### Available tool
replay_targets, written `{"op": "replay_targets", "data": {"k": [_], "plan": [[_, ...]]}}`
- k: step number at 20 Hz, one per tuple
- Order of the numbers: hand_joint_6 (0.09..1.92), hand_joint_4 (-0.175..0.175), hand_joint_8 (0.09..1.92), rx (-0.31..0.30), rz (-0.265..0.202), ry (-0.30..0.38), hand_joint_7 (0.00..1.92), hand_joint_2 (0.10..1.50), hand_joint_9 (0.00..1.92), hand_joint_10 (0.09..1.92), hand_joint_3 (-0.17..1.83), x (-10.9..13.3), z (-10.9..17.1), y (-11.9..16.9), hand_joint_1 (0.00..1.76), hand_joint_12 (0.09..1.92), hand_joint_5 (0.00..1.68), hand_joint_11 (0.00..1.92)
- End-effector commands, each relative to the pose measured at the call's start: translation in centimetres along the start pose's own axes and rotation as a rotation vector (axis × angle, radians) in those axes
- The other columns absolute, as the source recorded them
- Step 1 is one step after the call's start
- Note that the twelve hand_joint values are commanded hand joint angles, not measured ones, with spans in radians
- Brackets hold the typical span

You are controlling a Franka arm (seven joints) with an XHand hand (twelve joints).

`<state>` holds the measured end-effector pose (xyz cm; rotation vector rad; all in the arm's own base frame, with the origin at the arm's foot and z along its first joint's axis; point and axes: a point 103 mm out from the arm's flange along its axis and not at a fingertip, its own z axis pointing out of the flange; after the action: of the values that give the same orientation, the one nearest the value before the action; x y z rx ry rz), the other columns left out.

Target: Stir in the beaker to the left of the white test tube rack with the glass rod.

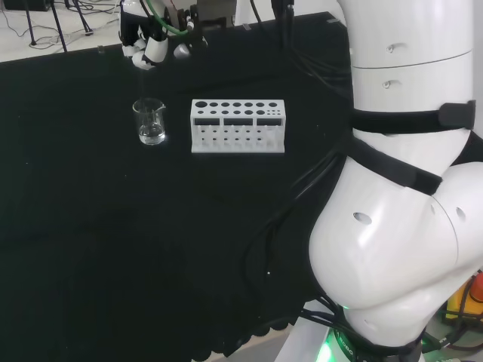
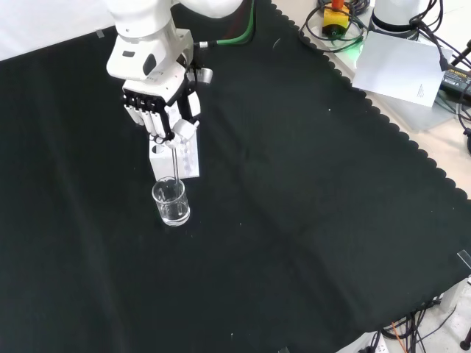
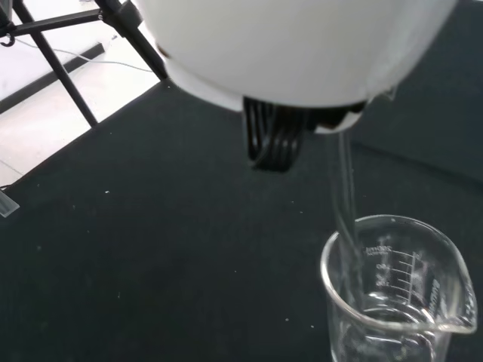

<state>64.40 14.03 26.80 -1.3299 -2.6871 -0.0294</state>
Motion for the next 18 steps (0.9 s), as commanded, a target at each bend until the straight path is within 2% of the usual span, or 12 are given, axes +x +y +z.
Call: {"op": "replay_targets", "data": {"k": [1,9,13,18], "plan": [[0.36,-0.175,0.8,-0.003,-0.013,-0.011,1.46,0.37,1.87,0.54,1.08,0.0,0.0,1.6,1.35,0.71,1.43,1.69],[0.36,-0.175,0.8,-0.011,0.019,-0.017,1.46,0.37,1.87,0.54,1.08,-2.3,-0.7,0.8,1.35,0.71,1.43,1.69],[0.36,-0.175,0.8,-0.019,0.026,-0.036,1.46,0.38,1.87,0.54,1.07,-2.3,-1.3,-0.1,1.35,0.71,1.43,1.69],[0.36,-0.175,0.8,-0.028,0.011,-0.035,1.46,0.38,1.87,0.54,1.07,-1.5,-1.6,-0.9,1.35,0.71,1.43,1.69]]}}
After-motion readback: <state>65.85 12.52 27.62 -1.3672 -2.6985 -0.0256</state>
